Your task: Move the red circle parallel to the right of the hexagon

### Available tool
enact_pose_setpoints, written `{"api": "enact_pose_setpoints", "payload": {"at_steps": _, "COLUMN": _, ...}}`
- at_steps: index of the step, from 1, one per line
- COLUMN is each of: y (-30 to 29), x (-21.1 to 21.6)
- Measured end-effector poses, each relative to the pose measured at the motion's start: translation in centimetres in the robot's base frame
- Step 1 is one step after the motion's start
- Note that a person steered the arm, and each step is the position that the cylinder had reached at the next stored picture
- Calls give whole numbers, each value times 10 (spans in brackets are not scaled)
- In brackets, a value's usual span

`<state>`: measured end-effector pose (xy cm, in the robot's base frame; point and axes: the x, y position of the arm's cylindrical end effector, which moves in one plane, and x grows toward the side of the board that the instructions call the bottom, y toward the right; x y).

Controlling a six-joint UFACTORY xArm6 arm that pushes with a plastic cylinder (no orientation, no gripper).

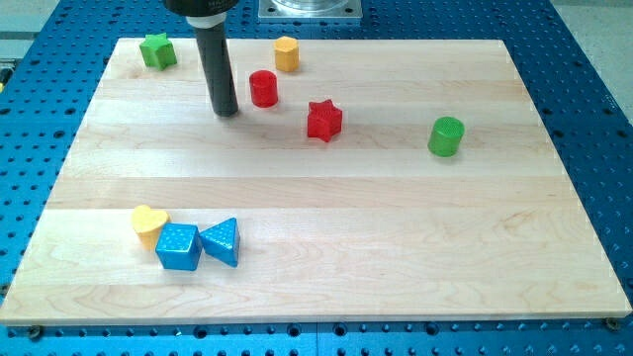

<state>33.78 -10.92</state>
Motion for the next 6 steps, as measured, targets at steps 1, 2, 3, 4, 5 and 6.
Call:
{"api": "enact_pose_setpoints", "payload": {"at_steps": 1, "y": 27, "x": -26}}
{"api": "enact_pose_setpoints", "payload": {"at_steps": 2, "y": 42, "x": -34}}
{"api": "enact_pose_setpoints", "payload": {"at_steps": 3, "y": 63, "x": -34}}
{"api": "enact_pose_setpoints", "payload": {"at_steps": 4, "y": 106, "x": -43}}
{"api": "enact_pose_setpoints", "payload": {"at_steps": 5, "y": 156, "x": -68}}
{"api": "enact_pose_setpoints", "payload": {"at_steps": 6, "y": 185, "x": -95}}
